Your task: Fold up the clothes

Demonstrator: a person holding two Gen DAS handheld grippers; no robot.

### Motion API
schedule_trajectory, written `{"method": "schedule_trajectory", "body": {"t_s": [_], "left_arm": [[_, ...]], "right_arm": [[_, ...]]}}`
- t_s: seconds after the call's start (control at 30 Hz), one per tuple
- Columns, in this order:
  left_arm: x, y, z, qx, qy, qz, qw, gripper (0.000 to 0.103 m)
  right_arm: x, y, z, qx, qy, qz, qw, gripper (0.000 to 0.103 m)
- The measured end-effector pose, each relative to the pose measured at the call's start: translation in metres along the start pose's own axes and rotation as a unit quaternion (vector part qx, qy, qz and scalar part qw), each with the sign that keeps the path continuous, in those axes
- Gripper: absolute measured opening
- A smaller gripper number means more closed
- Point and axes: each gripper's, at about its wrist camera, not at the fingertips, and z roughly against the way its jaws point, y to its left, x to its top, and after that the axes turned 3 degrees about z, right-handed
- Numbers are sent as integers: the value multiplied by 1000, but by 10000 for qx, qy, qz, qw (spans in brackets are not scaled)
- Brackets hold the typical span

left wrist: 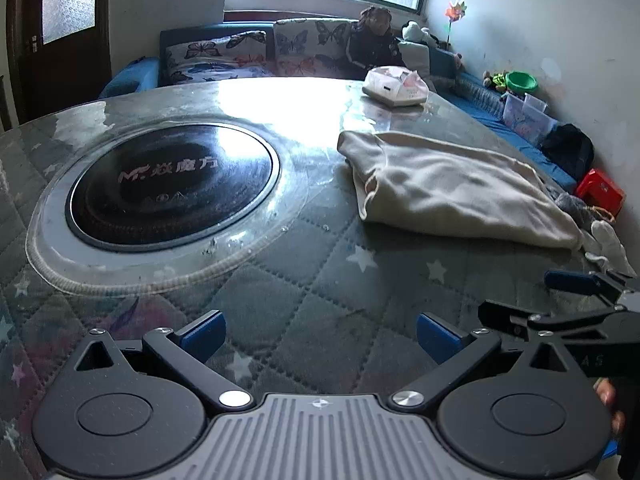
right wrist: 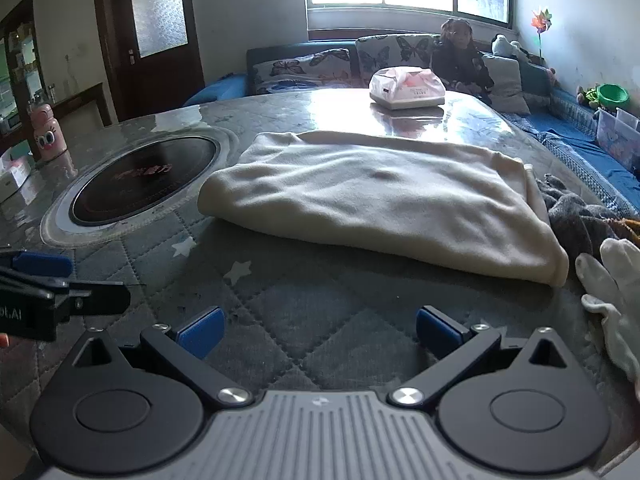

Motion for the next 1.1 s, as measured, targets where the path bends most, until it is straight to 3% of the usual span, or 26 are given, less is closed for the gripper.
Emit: {"method": "schedule_trajectory", "body": {"t_s": [0.5,1.1], "left_arm": [[-6,-6,5,214,-34,-64,9997,103],[-9,-24,15,219,-214,-236,9993,103]], "right_arm": [[-2,0,2,-106,19,-89,9999,103],[-11,-2,13,-164,-7,-225,9996,103]]}}
